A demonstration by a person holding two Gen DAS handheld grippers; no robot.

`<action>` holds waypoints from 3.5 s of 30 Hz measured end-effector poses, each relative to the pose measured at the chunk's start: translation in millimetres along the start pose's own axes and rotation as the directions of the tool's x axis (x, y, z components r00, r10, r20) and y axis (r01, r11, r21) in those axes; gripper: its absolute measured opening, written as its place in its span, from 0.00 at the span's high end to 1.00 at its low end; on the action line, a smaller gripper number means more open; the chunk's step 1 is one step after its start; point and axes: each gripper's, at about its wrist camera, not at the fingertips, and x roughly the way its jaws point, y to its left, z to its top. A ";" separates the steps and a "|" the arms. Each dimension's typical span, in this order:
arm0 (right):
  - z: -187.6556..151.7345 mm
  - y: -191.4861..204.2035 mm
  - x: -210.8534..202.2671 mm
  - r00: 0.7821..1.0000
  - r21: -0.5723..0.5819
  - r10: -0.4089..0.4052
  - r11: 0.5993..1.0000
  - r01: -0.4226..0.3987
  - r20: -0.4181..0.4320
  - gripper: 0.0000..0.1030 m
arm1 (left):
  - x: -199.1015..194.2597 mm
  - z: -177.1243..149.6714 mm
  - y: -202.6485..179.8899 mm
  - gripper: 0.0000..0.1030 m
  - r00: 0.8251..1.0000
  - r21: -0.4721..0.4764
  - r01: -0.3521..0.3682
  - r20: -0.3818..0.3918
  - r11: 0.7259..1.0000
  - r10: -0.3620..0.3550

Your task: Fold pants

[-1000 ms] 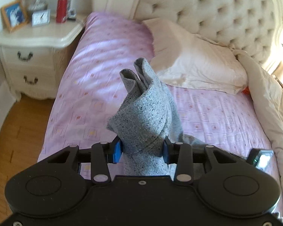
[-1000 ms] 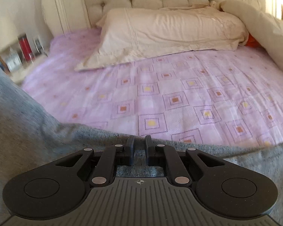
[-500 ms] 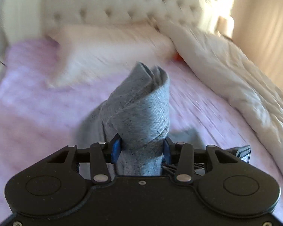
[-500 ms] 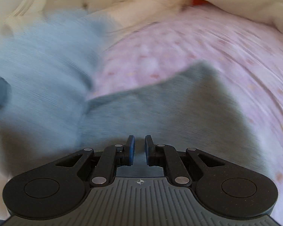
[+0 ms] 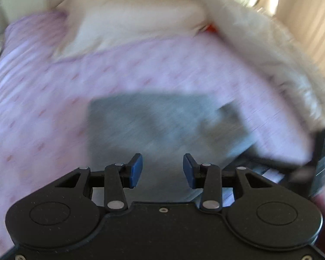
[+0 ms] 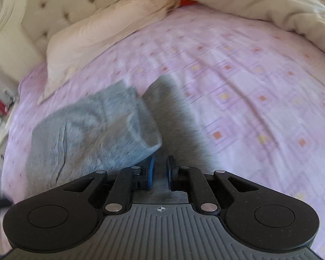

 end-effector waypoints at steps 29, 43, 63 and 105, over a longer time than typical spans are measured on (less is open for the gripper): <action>27.1 20.0 47.4 0.980 0.002 0.173 0.985 -0.173 -0.097 0.50 | 36.6 -76.8 73.3 0.51 0.961 -0.179 0.101 -0.237 0.979 -0.142; 23.2 26.8 -27.9 0.995 -0.184 0.036 0.983 -0.018 0.098 0.79 | 19.4 -79.1 69.5 0.47 0.977 -0.149 0.131 -0.147 0.980 -0.153; 6.3 54.4 -14.8 0.983 -0.300 0.060 0.954 -0.005 0.176 0.66 | 13.0 -46.5 65.3 0.47 0.996 -0.187 0.081 -0.028 0.979 -0.088; 44.8 37.8 62.1 0.973 -0.198 -0.005 0.979 0.051 0.230 0.78 | 136.6 63.0 66.6 0.29 1.000 -0.149 -0.025 -0.010 0.989 0.023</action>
